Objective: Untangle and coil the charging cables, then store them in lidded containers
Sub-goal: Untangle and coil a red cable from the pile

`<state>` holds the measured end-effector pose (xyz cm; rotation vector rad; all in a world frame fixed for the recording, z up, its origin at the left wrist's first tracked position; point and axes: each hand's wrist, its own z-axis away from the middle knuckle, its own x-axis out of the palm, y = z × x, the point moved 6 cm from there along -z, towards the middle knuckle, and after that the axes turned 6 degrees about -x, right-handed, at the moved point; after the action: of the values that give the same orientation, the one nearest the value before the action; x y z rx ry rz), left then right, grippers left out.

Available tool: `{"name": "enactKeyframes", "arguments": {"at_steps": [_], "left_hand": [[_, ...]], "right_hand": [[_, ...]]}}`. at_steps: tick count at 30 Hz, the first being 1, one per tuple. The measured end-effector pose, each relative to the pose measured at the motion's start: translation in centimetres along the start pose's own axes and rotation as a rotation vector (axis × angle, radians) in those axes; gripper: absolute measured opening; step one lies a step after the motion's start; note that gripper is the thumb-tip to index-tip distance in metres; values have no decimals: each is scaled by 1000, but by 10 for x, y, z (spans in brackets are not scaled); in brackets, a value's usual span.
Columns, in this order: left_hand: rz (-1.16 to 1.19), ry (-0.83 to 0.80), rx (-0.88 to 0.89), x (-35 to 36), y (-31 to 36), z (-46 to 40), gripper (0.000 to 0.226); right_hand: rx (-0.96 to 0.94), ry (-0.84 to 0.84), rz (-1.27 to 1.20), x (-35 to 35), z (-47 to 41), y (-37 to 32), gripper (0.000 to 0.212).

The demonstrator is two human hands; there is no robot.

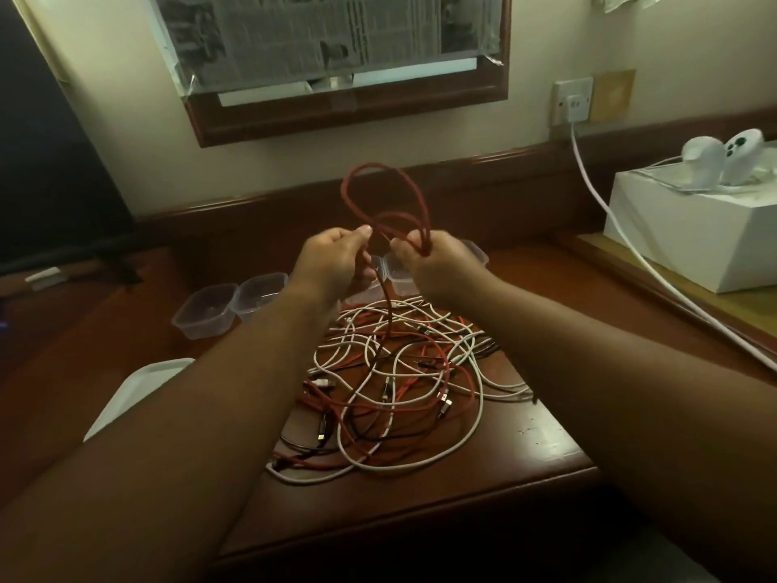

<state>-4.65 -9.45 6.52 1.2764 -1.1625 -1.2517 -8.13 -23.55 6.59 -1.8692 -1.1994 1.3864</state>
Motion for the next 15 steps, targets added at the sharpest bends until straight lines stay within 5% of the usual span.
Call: {"name": "enactKeyframes", "arguments": {"at_steps": [3,9,15], "left_hand": [[126,-33,-48,5,16,5,21],[83,-39,-79,3,23,5,23],[203,-87,-73,6,28,16,25]], "right_hand": [[-79,-3,43,11,3,0,11],[70,-13,-422,12,7,4,25],[92,-129,-6,14,6,-12,13]]}}
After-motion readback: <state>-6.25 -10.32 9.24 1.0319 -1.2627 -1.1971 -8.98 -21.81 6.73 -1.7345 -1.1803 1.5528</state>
